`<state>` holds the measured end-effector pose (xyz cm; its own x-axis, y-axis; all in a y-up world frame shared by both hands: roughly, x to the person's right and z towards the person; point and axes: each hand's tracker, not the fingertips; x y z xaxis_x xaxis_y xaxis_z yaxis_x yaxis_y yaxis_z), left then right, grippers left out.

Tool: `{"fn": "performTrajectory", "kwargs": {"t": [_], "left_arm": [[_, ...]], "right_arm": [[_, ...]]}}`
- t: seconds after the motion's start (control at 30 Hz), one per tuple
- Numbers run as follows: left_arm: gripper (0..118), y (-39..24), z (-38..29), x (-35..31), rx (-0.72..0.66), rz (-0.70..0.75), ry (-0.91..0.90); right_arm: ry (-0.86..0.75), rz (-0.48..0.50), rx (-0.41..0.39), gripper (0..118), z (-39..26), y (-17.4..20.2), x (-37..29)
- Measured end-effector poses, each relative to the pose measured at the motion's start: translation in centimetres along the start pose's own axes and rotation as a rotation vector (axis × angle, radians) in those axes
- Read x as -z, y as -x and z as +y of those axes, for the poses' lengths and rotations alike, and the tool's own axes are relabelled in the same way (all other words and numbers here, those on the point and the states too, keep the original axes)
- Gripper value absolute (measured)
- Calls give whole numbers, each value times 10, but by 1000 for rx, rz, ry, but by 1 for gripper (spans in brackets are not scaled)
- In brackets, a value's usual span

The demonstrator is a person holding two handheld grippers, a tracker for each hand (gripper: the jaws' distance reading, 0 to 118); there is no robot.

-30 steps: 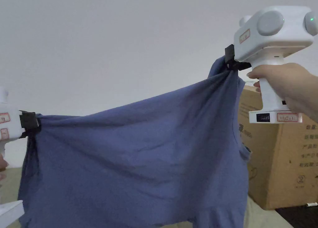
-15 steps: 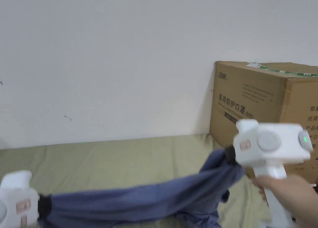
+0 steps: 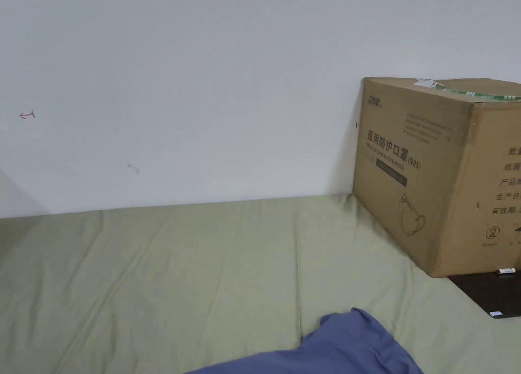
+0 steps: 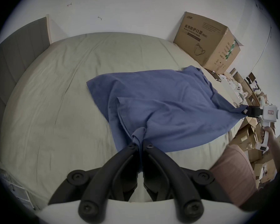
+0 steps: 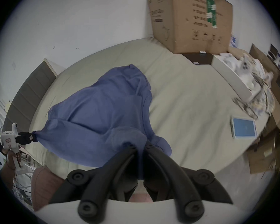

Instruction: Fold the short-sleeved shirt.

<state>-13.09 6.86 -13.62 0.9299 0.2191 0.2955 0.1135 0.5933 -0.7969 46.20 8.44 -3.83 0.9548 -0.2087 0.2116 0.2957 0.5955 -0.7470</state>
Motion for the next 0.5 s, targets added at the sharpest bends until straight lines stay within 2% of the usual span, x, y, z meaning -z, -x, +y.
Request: {"fn": "performTrajectory", "kwargs": {"t": [0.1,0.27,0.3,0.33,0.37,0.4,0.43,0.47,0.5], "left_arm": [[4,-8,-14,-11,27,6,2],[5,-11,-18,0,7,14,26],[11,-10,-17,0,3,13,22],[37,-10,-18,1,-3,10,14],[74,-10,-17,0,-10,15,3],[109,-10,-16,-4,-17,11,-7],[116,-12,-15,-8,-22,8,-13],[111,-14,-17,-22,-25,0,-29],[112,-18,-11,-30,-40,-36,-93]], "right_arm": [[27,19,26,3,-14,-6,-7],[67,-3,22,3,-7,6,25],[84,-19,20,7,-3,9,31],[83,-24,28,36,0,10,33],[81,-36,45,73,4,13,35],[93,-44,65,99,8,14,35],[86,-48,88,105,11,17,30],[68,-44,98,105,16,21,23],[47,-34,98,105,21,24,14]]}}
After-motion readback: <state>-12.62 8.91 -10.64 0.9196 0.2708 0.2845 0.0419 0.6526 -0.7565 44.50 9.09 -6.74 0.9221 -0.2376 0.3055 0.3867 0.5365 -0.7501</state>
